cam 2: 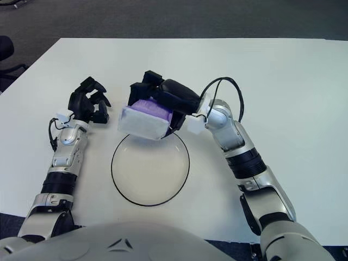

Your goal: Put the tissue paper into the plate.

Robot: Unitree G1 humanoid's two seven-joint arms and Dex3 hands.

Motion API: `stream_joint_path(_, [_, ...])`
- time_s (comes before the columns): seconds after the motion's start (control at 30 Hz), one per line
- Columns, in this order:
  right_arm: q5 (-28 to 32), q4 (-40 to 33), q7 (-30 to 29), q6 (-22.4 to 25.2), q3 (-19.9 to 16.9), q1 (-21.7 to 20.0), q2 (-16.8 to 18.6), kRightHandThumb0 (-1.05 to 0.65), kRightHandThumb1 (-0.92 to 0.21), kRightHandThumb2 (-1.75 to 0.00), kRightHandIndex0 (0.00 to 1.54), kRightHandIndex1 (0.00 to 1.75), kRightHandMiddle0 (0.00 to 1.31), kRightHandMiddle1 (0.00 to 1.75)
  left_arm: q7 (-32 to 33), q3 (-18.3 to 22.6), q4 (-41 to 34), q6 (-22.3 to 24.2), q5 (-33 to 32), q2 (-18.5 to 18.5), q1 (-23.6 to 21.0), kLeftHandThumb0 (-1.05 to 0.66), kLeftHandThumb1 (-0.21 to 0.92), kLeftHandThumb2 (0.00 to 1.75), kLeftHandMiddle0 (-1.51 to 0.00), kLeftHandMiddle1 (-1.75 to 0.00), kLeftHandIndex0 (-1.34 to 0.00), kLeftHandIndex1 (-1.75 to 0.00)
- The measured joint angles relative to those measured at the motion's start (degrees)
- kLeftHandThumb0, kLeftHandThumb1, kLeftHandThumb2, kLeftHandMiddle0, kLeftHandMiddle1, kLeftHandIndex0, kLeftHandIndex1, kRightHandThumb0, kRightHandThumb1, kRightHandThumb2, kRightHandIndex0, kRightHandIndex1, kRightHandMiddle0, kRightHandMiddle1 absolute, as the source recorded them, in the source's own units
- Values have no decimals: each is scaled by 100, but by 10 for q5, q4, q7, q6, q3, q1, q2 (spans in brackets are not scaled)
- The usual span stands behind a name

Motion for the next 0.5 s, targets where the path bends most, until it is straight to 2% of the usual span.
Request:
stream_joint_path(0.4, [1,-1,47,-34,4,-4,-9,53,-15,-152,74,175,90,175,0,9,33,-17,1,2,-13,-1,-5,172,-90,-170,-67,-175])
stream_joint_path(0.47, [2,-1,53,-32,4,-4,-10,53,-16,-150,73,175,81,175,1,9,33,-17,1,2,-13,-1,-5,172,-90,-170,-67,-175])
stream_joint_path(0.5, [2,-2,58,-29,5,-4,-11,42,-12,-153,76,175,80,170,1,9,32,-17,1,2,-13,-1,-5,172,-90,-169,-67,-175])
